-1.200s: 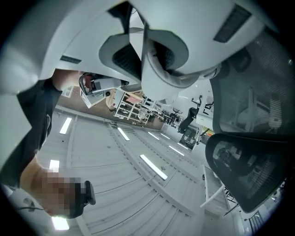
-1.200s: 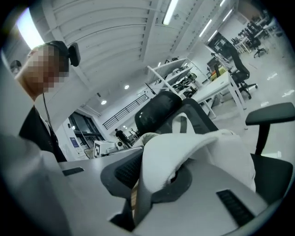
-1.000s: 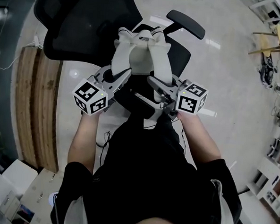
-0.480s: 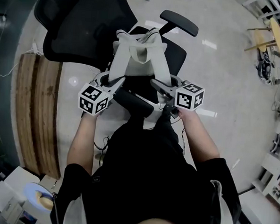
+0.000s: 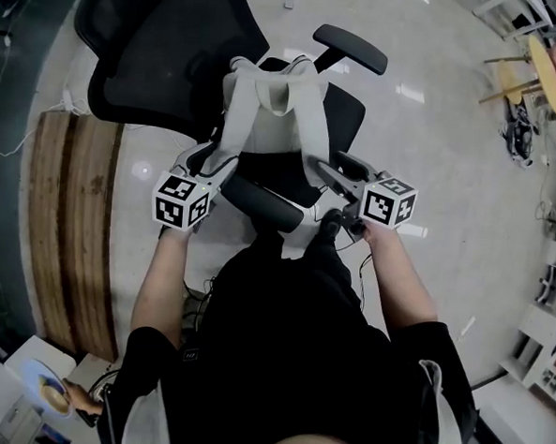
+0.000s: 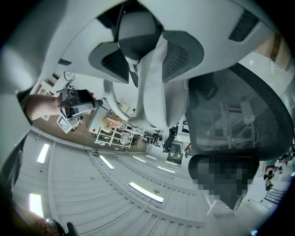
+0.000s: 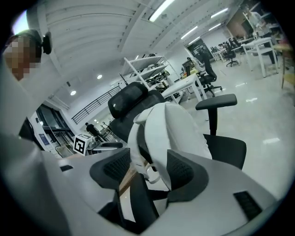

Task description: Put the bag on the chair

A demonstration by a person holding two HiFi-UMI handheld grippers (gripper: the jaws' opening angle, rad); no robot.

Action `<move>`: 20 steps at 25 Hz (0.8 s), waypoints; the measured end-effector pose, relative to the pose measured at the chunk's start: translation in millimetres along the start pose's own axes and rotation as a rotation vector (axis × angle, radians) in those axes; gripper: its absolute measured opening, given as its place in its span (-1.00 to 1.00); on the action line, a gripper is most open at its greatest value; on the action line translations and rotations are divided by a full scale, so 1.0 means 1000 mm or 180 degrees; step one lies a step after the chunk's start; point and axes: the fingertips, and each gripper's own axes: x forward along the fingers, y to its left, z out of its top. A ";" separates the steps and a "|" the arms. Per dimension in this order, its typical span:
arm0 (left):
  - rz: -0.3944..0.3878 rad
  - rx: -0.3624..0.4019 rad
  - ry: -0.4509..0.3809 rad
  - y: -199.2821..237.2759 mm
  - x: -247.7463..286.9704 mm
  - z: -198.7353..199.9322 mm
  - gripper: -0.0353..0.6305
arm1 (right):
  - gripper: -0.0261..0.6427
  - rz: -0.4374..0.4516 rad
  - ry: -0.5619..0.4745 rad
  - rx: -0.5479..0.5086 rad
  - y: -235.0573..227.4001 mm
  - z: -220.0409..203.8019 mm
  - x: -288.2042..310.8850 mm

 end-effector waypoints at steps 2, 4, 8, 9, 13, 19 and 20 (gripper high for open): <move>0.0005 0.0016 -0.0039 0.002 -0.005 0.002 -0.18 | -0.16 -0.0048 -0.0060 -0.0004 0.002 0.003 -0.003; 0.0004 0.0066 -0.0101 0.000 -0.009 0.009 -0.18 | -0.16 -0.0031 -0.0102 -0.0059 0.011 0.010 -0.003; -0.0013 0.0186 -0.0232 -0.015 -0.012 0.026 -0.18 | -0.16 0.0048 -0.0151 -0.0268 0.033 0.023 -0.006; -0.0014 0.0210 -0.0261 -0.021 -0.013 0.031 -0.18 | -0.16 0.0080 -0.0175 -0.0307 0.039 0.026 -0.009; 0.0004 0.0314 -0.0384 -0.040 -0.018 0.050 -0.18 | -0.16 0.0223 -0.0287 -0.0465 0.059 0.039 -0.023; 0.0013 0.0371 -0.0538 -0.088 -0.022 0.072 -0.20 | -0.19 0.0357 -0.0386 -0.0636 0.068 0.043 -0.062; 0.0016 0.0383 -0.0570 -0.098 -0.022 0.076 -0.21 | -0.20 0.0376 -0.0400 -0.0665 0.069 0.043 -0.071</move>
